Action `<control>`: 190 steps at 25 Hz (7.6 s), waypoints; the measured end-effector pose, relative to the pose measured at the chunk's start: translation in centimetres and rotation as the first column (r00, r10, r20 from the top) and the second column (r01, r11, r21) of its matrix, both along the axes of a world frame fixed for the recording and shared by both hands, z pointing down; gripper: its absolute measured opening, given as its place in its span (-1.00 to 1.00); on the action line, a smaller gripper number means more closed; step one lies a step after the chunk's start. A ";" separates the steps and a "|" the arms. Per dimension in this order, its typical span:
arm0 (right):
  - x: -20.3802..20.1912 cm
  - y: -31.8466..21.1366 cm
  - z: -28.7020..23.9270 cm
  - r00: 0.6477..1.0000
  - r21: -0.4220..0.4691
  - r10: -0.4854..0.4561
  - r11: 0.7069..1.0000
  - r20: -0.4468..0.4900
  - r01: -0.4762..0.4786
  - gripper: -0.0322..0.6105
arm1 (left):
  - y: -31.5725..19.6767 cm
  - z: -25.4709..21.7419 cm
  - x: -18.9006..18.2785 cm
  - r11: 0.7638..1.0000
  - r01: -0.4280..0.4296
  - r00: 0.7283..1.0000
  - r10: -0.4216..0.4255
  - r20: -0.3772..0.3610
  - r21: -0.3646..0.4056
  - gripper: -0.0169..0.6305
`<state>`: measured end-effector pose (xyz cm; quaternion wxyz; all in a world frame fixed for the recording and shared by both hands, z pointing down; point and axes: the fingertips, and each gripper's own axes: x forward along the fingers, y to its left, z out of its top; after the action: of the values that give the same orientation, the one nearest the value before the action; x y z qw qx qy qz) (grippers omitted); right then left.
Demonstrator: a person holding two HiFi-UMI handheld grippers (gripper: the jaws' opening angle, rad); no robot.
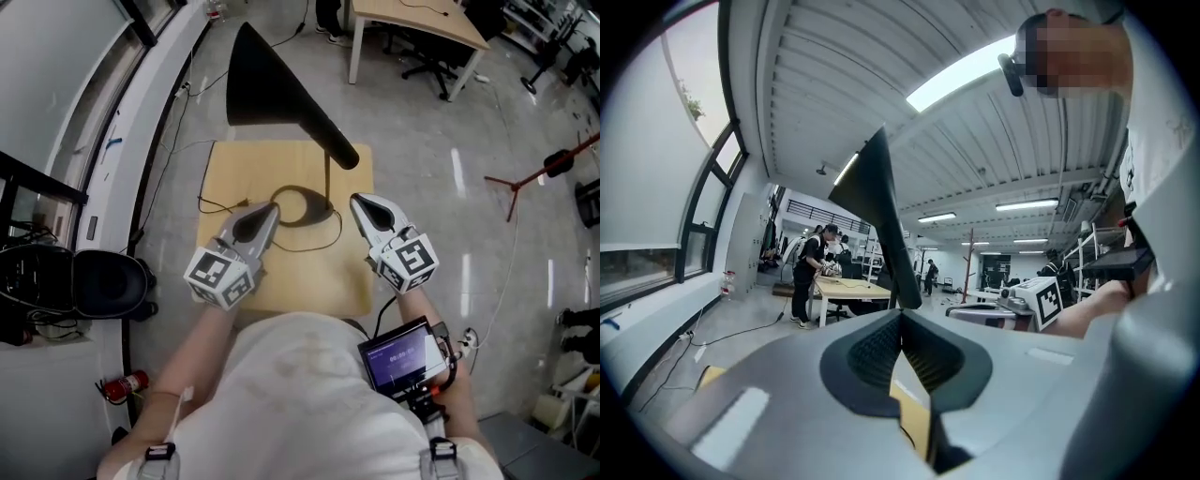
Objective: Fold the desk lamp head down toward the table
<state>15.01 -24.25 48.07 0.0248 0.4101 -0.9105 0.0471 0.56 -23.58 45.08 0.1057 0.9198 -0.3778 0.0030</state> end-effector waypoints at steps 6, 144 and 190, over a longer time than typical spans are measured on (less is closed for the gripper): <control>0.4 -1.7 -2.2 0.998 0.066 0.003 0.998 -0.068 0.002 -0.86 | -0.5 -3.1 -0.8 0.998 0.001 1.000 -0.001 0.007 0.059 -0.94; -1.2 -7.1 -5.1 0.662 0.077 -0.055 0.983 -0.748 0.169 -0.23 | -13.3 -18.0 -8.5 0.959 0.224 0.975 -0.220 -0.041 0.176 -0.40; -2.5 -5.8 -6.4 0.400 0.110 0.013 0.969 -0.916 0.221 -0.21 | -10.1 -9.1 -13.9 0.961 0.274 0.951 -0.274 -0.140 -0.015 -0.36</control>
<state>12.50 -30.03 41.71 0.4749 0.3117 -0.7727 -0.2833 -13.32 -33.68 35.97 0.1297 0.8566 -0.4934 -0.0776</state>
